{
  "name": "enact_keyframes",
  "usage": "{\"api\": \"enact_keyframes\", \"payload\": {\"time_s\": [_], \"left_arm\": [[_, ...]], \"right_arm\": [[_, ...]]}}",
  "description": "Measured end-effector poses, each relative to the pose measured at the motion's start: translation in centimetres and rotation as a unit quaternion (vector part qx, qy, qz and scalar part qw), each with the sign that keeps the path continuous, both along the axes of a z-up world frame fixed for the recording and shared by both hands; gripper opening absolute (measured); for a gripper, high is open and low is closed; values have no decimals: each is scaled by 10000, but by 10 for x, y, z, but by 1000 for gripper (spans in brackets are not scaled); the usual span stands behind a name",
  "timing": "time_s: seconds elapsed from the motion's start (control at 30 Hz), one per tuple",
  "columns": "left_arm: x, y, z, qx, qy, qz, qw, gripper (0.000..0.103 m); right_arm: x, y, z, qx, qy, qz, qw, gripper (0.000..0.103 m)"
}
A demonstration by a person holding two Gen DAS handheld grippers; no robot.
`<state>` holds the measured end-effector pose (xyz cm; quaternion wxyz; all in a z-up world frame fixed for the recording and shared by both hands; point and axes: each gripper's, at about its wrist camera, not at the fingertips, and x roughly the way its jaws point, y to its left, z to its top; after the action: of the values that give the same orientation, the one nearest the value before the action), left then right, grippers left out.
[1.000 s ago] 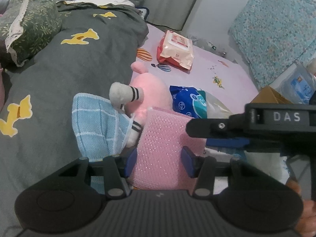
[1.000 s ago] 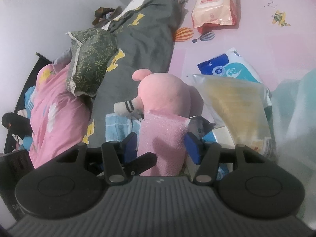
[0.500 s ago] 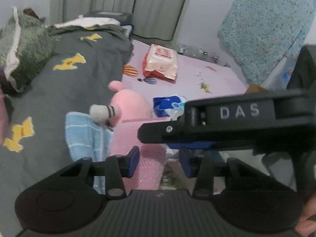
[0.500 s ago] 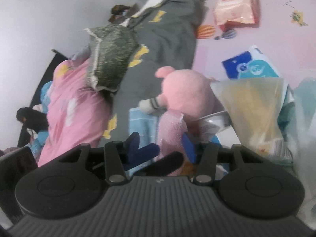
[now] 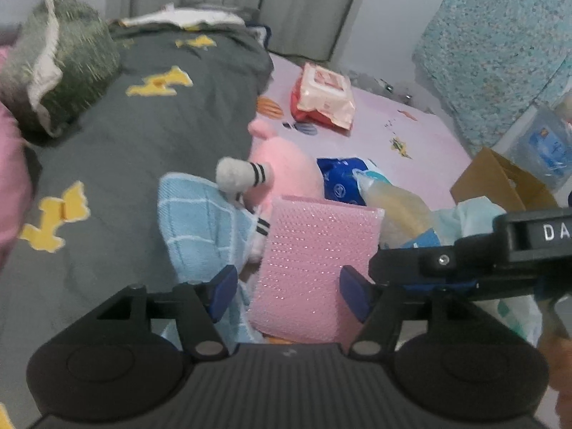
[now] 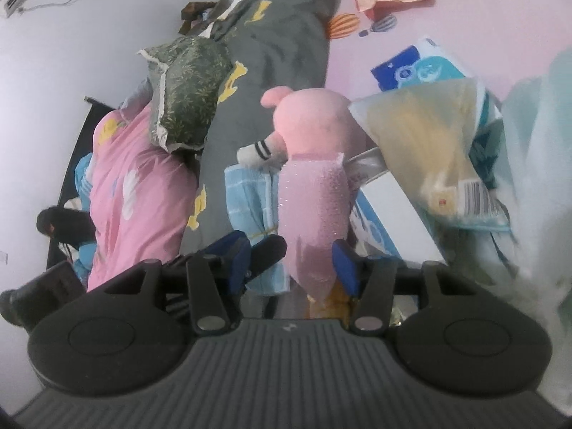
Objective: Organize soft objects
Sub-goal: 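Lift the pink sponge pad off the pile with both grippers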
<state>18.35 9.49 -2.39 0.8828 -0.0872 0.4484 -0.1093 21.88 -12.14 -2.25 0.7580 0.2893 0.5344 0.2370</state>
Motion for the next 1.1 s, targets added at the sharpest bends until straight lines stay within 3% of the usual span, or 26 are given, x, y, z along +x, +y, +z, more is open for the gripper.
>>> {"api": "enact_keyframes", "payload": {"time_s": [0.27,0.43,0.6,0.93,1.1], "left_arm": [[21,0,-12,-304,263,-343,9986,64],[30,4,-22,-694,609,-372,9950,69],[26,2,-17,-477,548,-221,9971,67],[-17,-17,48,236,-124,-38,9996,64],[-30,-50,91,390,-462,-49,9982,64]], "right_arm": [[20,4,-5,-282,208,-187,9992,52],[34,7,-16,-271,517,-137,9982,52],[36,17,-22,-264,539,-86,9982,53],[13,12,21,58,-97,254,9996,48],[0,-17,54,335,-510,220,9979,48]]}}
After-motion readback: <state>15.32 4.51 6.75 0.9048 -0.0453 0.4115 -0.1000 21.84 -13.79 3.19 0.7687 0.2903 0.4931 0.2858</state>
